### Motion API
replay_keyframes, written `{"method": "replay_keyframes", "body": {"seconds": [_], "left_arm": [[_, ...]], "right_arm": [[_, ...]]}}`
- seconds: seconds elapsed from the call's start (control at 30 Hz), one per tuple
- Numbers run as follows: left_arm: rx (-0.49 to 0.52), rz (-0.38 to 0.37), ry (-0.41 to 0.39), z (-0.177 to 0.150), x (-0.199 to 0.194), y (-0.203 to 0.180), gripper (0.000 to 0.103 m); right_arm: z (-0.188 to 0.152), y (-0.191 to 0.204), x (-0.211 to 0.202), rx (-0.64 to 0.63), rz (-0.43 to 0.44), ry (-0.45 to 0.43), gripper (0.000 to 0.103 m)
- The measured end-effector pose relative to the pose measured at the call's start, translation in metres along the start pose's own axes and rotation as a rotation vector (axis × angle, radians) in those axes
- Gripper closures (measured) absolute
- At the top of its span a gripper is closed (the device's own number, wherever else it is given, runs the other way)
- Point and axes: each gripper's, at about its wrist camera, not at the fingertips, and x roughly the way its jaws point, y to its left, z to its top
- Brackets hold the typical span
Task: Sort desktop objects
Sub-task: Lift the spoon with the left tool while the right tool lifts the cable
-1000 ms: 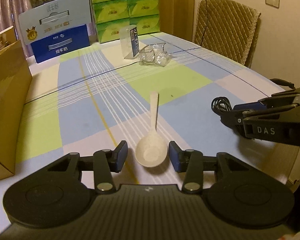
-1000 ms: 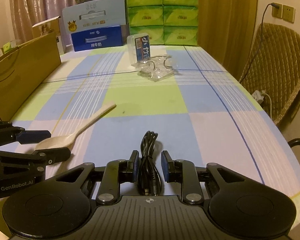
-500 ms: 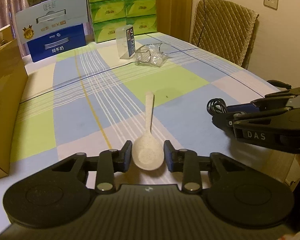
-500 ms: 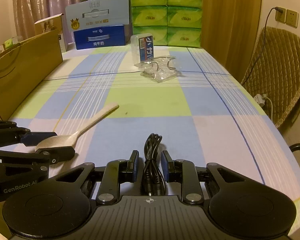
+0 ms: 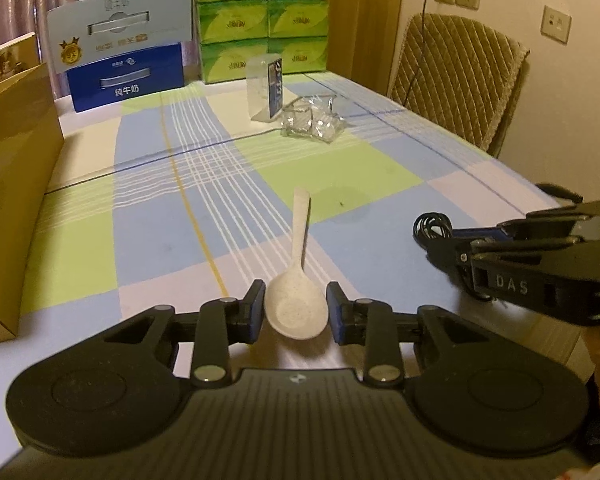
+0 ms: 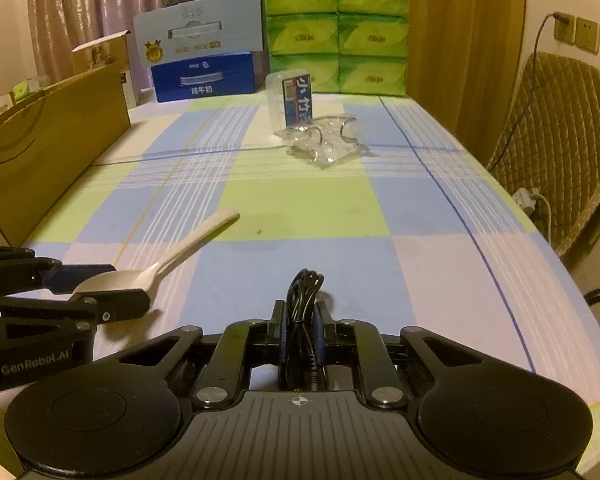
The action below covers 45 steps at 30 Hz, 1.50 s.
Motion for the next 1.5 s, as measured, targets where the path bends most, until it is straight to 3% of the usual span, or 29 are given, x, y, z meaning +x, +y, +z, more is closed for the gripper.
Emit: {"method": "replay_keyframes", "body": {"seconds": [0.5,0.83,1.13,1.5], "left_arm": [[-0.059,0.024,-0.042,0.012,-0.012,0.002,0.076],[-0.079,0.057,-0.111,0.032,-0.042,0.002,0.076],[-0.144,0.137,-0.209,0.057,-0.094,0.027,0.076],[-0.149,0.249,-0.261,0.071,-0.161,0.065,0.076]], "right_arm": [[0.012,0.0,-0.009,0.023,0.025,-0.045,0.093],[0.03,0.011,-0.028,0.021,0.054,-0.114,0.093],[0.06,0.035,-0.058,0.032,0.117,-0.2,0.093],[0.098,0.096,-0.087,-0.017,0.247,-0.261,0.093]]}}
